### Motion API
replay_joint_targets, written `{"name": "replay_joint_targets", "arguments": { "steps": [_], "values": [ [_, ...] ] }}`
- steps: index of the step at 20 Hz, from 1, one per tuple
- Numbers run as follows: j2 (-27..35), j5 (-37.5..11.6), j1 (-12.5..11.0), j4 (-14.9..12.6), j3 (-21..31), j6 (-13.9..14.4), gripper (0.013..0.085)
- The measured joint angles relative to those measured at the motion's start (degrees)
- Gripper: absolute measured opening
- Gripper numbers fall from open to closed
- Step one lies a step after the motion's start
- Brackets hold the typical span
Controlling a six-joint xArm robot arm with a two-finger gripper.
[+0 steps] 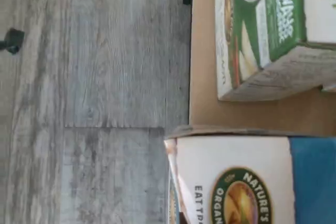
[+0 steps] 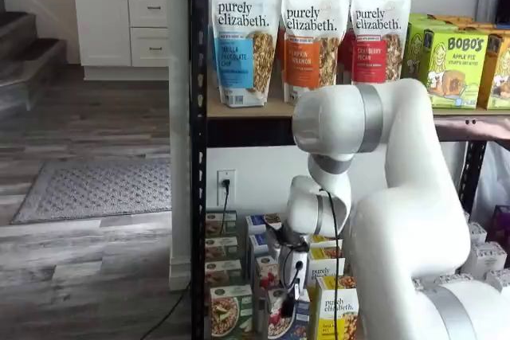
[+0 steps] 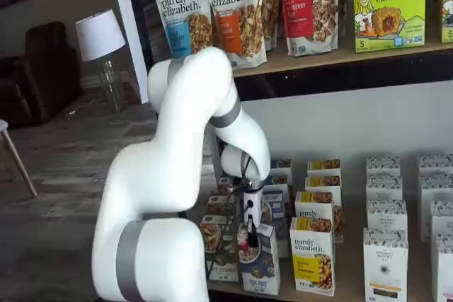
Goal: Pick up the blue and white box that is on the bottom shelf, the second box from the left
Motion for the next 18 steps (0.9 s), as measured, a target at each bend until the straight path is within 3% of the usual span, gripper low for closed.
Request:
{"name": "replay_joint_targets", "arguments": {
  "steps": [18],
  "values": [
    [-12.6,-7.0,2.2,6.3,19.9,-4.6,0.041]
  ]
}}
